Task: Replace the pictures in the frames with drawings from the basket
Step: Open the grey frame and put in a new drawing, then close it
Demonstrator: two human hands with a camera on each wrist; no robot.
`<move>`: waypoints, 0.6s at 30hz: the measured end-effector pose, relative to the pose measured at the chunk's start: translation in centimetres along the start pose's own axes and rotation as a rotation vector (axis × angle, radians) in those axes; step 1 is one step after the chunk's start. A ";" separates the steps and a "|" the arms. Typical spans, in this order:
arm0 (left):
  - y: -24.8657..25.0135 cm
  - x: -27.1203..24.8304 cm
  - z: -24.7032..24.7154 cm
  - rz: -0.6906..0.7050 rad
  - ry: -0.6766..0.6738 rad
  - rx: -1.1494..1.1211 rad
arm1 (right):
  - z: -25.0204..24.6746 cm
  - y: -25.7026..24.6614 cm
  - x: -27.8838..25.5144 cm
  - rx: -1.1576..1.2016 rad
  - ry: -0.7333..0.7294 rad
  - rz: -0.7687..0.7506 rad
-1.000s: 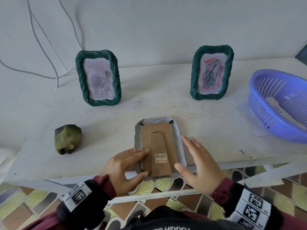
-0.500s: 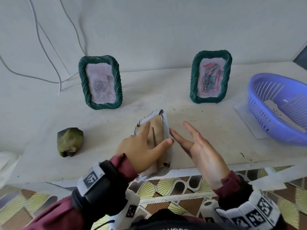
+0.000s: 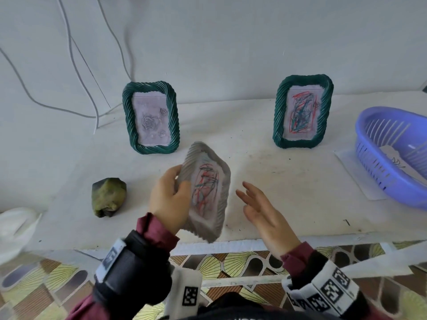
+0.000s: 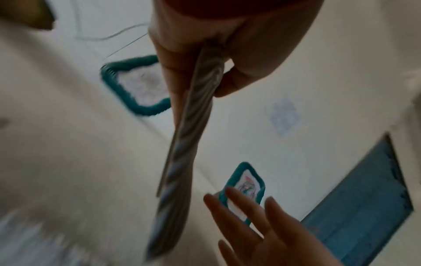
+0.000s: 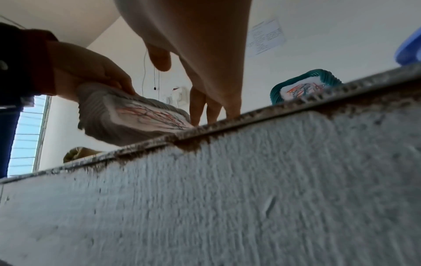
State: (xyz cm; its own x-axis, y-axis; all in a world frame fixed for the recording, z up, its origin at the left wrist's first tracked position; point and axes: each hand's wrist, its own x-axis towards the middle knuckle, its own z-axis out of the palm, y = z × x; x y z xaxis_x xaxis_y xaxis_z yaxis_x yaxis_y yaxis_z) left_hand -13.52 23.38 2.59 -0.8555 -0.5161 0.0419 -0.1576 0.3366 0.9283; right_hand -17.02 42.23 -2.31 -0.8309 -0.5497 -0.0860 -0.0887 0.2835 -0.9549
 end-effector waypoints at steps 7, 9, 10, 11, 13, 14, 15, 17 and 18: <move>-4.4 -0.5 1.7 -0.116 0.040 0.074 | 0.4 1.7 0.4 -0.668 -0.070 -0.033; -5.3 -0.9 1.4 -0.018 -0.021 0.312 | 0.5 1.8 0.5 -0.728 -0.056 -0.033; -5.6 -1.2 1.3 0.020 -0.033 0.433 | 0.5 1.8 0.5 -0.748 -0.048 -0.036; -5.9 -1.4 1.3 0.029 -0.034 0.546 | 0.5 1.8 0.6 -0.768 -0.041 -0.036; -6.2 -1.8 1.3 0.014 -0.021 0.710 | 0.5 1.9 0.6 -0.816 -0.039 -0.033; -6.3 -1.8 1.2 0.005 -0.025 0.753 | 0.6 1.8 0.5 -0.838 -0.042 -0.031; -6.2 -2.0 1.1 0.001 -0.035 0.769 | 0.6 1.8 0.5 -0.851 -0.044 -0.028; -6.2 -1.9 0.7 0.005 -0.046 0.758 | 0.7 1.8 0.5 -0.855 -0.042 -0.023; -6.3 -1.7 0.3 0.017 -0.029 0.729 | 0.7 1.8 0.6 -0.854 -0.043 -0.021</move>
State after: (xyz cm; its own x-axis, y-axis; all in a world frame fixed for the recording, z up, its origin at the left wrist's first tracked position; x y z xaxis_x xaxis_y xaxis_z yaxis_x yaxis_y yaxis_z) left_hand -11.19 22.37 -3.39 -0.8719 -0.4884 0.0345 -0.4242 0.7886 0.4452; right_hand -17.26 41.88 -4.23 -0.8043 -0.5861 -0.0978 -0.5018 0.7582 -0.4163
